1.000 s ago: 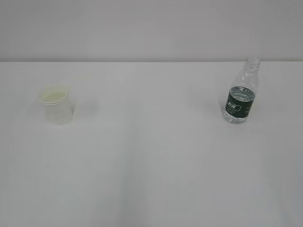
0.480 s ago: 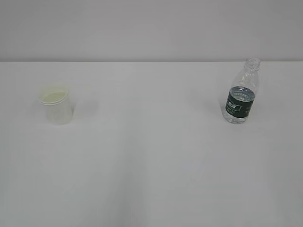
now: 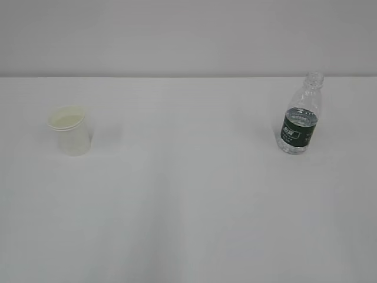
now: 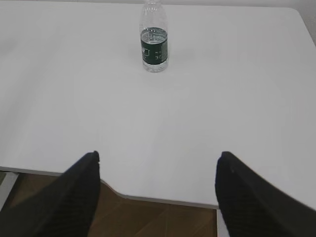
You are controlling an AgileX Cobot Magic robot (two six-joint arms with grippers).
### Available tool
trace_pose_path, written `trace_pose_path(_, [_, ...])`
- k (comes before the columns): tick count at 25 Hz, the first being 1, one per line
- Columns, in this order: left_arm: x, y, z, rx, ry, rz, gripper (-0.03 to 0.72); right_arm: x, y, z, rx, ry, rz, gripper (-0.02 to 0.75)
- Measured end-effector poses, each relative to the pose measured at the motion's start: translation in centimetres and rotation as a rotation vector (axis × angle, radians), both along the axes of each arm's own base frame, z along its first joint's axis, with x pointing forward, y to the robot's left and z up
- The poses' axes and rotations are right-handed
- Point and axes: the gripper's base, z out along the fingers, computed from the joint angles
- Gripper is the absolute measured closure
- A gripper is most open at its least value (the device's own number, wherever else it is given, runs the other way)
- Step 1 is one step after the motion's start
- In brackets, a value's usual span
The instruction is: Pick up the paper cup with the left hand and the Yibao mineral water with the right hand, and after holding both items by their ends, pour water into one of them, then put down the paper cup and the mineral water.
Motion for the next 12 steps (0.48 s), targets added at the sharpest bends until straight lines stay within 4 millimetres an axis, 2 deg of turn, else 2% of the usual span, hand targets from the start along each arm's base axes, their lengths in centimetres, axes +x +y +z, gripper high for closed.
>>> trace_pose_path(7, [-0.01, 0.0, -0.59, 0.001, 0.004, 0.0, 0.244, 0.1, -0.03, -0.17, -0.004, 0.007, -0.003, 0.186])
trace_pose_path(12, [-0.04, -0.01, -0.65, 0.001, 0.011, -0.002, 0.272, 0.11, -0.09, -0.17, -0.016, 0.006, -0.004, 0.186])
